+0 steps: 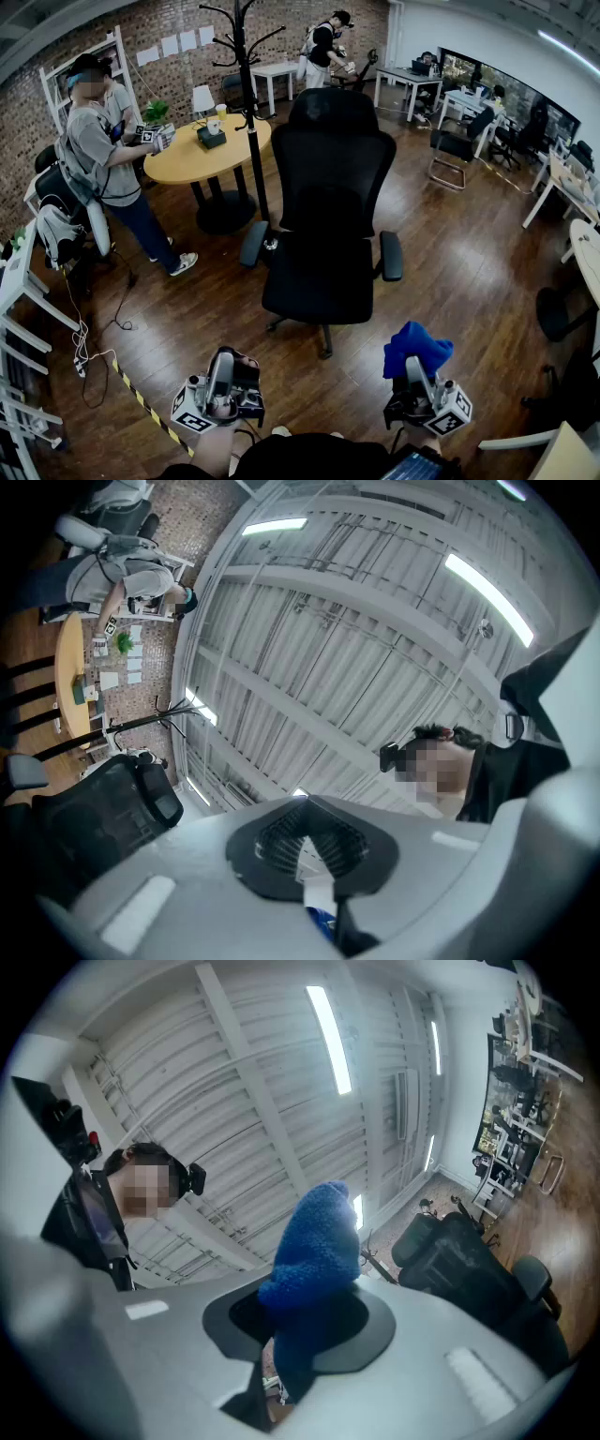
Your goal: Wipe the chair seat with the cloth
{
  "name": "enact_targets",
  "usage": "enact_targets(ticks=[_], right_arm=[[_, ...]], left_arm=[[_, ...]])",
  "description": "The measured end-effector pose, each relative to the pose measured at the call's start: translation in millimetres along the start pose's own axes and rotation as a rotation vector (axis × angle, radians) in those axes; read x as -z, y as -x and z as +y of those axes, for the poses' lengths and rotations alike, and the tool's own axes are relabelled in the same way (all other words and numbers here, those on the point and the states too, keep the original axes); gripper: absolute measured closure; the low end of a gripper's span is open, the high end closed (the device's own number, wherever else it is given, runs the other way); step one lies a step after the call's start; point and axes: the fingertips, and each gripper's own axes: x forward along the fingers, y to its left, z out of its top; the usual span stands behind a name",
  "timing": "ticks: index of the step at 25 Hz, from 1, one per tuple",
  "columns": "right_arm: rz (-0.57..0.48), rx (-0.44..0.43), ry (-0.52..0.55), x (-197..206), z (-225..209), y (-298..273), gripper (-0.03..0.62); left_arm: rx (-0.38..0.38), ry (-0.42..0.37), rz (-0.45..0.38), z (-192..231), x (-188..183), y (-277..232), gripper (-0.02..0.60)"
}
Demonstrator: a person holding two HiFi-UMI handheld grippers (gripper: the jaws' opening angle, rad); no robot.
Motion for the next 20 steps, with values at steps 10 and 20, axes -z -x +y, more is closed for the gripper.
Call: enact_targets(ticks=[10,20], right_arm=[[0.062,-0.052,-0.045,-5,-27,-5,0.514],[0.129,-0.042,-0.031,43,-118,-108,0.514]], left_arm=[[-0.012,-0.052,0.011,-3,32,-19,0.588],[-0.01,-0.027,-0.048,146,-1,-43,0.588]])
